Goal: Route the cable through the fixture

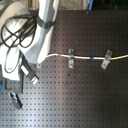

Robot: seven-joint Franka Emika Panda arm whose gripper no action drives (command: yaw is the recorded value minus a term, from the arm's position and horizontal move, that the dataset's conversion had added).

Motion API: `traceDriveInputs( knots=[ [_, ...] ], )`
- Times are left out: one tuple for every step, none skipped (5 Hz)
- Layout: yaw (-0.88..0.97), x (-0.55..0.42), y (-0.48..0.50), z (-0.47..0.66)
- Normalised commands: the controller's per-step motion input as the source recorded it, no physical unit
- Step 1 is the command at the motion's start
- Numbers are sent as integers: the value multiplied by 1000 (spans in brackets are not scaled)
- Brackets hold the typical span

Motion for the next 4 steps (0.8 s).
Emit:
traceDriveInputs(
  knots=[
    [0,-2,4,156],
    [0,-15,-162,27],
    [-100,-110,-213,17],
    [-211,-183,-149,5]
  ],
)
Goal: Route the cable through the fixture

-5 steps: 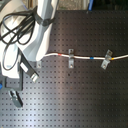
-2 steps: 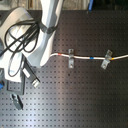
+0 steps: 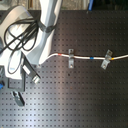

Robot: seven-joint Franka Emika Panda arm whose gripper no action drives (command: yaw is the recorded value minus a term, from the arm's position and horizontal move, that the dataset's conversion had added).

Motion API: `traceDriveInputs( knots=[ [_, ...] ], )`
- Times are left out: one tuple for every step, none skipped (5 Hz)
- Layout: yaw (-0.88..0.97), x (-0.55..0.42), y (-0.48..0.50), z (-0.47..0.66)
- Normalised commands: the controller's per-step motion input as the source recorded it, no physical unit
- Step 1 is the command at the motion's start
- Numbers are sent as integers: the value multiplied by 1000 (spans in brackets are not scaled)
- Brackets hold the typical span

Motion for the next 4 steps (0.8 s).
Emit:
traceDriveInputs(
  knots=[
    [-314,-243,-123,6],
    [-149,-122,-5,2],
    [0,-151,168,174],
    [143,-261,361,148]
  ],
)
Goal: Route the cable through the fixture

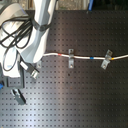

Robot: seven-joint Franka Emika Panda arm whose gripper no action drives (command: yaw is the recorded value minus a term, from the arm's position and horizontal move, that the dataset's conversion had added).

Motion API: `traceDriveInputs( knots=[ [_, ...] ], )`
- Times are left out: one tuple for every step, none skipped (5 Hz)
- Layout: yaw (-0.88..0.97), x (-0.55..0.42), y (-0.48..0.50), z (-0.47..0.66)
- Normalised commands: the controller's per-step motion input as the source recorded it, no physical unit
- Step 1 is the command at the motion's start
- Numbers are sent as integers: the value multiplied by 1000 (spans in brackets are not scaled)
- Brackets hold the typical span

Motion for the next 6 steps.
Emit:
traceDriveInputs(
  knots=[
    [380,-180,326,95],
    [0,0,50,31],
    [0,-12,266,314],
    [0,-66,181,307],
    [0,0,0,11],
    [0,-9,11,602]
  ],
)
